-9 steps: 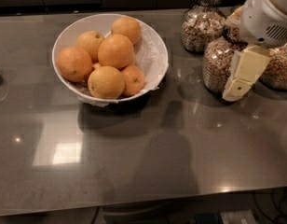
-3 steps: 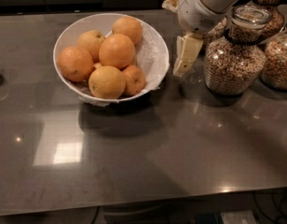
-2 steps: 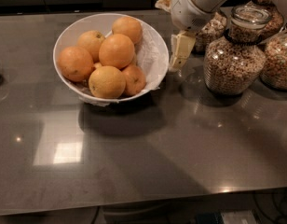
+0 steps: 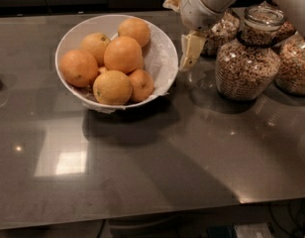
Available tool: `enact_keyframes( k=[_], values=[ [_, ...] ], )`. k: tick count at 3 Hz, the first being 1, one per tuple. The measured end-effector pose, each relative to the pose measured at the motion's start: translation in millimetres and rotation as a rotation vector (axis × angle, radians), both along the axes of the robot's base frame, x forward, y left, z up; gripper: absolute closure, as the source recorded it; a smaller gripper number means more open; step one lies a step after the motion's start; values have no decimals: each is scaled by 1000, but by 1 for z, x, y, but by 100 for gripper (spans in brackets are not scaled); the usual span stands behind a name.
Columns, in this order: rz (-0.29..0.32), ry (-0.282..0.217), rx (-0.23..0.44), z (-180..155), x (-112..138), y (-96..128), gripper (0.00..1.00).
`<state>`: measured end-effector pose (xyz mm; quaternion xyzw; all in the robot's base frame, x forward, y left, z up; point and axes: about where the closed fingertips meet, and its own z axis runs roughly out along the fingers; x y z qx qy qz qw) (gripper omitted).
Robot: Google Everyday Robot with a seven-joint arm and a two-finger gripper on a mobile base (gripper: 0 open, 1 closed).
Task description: Pick orange from white bowl
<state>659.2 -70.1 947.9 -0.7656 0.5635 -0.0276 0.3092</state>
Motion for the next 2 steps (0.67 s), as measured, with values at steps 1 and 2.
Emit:
enact_keyframes(
  k=[1,2],
  values=[
    [56,-26,21,7,14,15,0],
    [145,-40,71,19,32,47,0]
  ],
)
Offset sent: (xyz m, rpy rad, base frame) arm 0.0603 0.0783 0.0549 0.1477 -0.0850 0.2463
